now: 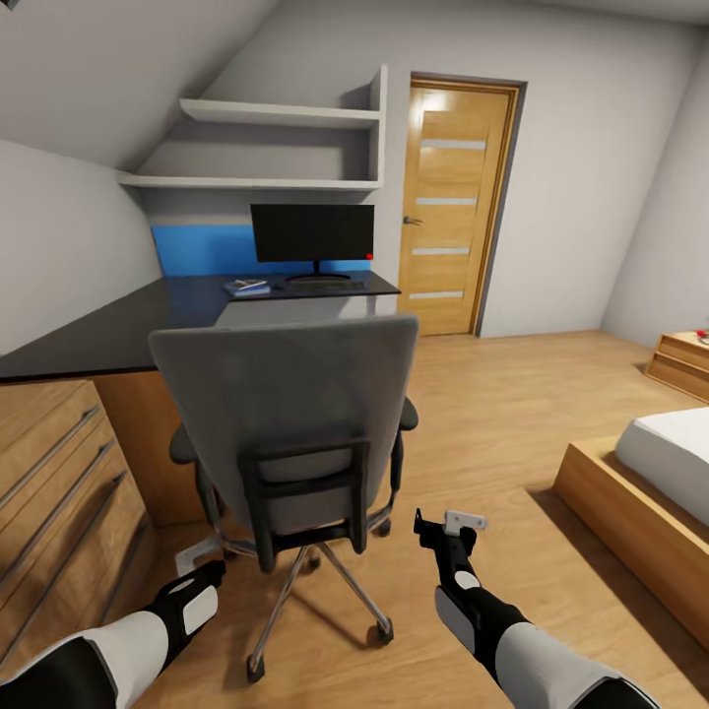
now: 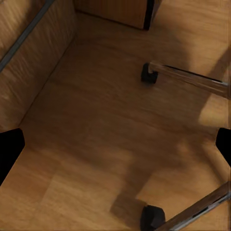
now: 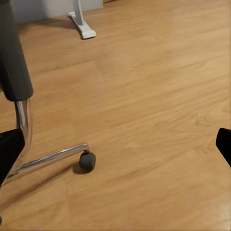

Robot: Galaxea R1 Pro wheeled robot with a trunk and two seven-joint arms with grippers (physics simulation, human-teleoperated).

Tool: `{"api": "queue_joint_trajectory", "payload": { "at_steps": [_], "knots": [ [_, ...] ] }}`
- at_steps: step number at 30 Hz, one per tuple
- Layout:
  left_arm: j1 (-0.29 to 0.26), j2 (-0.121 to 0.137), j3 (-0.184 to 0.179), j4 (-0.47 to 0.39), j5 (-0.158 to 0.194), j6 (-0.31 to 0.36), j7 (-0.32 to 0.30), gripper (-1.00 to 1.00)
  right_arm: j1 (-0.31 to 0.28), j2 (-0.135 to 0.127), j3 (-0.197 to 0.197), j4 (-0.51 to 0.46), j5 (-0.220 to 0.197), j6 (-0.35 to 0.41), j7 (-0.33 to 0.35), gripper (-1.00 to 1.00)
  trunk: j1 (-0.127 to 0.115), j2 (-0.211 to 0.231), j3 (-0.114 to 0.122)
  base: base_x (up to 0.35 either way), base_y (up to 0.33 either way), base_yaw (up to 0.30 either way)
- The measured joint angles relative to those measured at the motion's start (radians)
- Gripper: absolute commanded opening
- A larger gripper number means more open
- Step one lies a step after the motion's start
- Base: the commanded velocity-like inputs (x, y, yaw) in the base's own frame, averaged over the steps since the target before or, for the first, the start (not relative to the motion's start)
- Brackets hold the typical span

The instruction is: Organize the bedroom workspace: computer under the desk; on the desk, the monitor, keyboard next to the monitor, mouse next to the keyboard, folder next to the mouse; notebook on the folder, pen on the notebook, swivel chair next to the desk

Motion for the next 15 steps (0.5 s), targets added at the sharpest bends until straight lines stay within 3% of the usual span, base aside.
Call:
{"api": "queue_joint_trajectory", "payload": {
  "at_steps": [4,6,10,15],
  "knots": [
    [0.0,0.0,0.001,0.0,0.001,0.0,0.0,1.0,0.0,0.001,0.0,0.0,0.0,-0.001,-0.002,1.0,0.0,0.0,0.0,0.238,0.0,-0.023],
    [0.0,0.001,0.014,0.002,0.005,-0.003,0.008,1.0,0.0,0.001,0.0,0.0,0.0,-0.001,-0.003,1.0,0.0,0.0,0.001,0.066,0.0,-0.175],
    [-0.001,0.0,0.001,0.0,0.001,0.0,0.002,1.0,0.0,0.001,0.0,0.0,0.0,-0.001,-0.003,1.0,0.0,0.0,0.003,0.02,0.0,-0.204],
    [0.0,0.0,0.001,0.0,0.0,0.0,0.002,1.0,0.0,0.001,0.0,0.0,0.0,-0.001,-0.003,1.0,0.0,0.0,0.004,0.036,0.0,-0.057]
  ]
}}
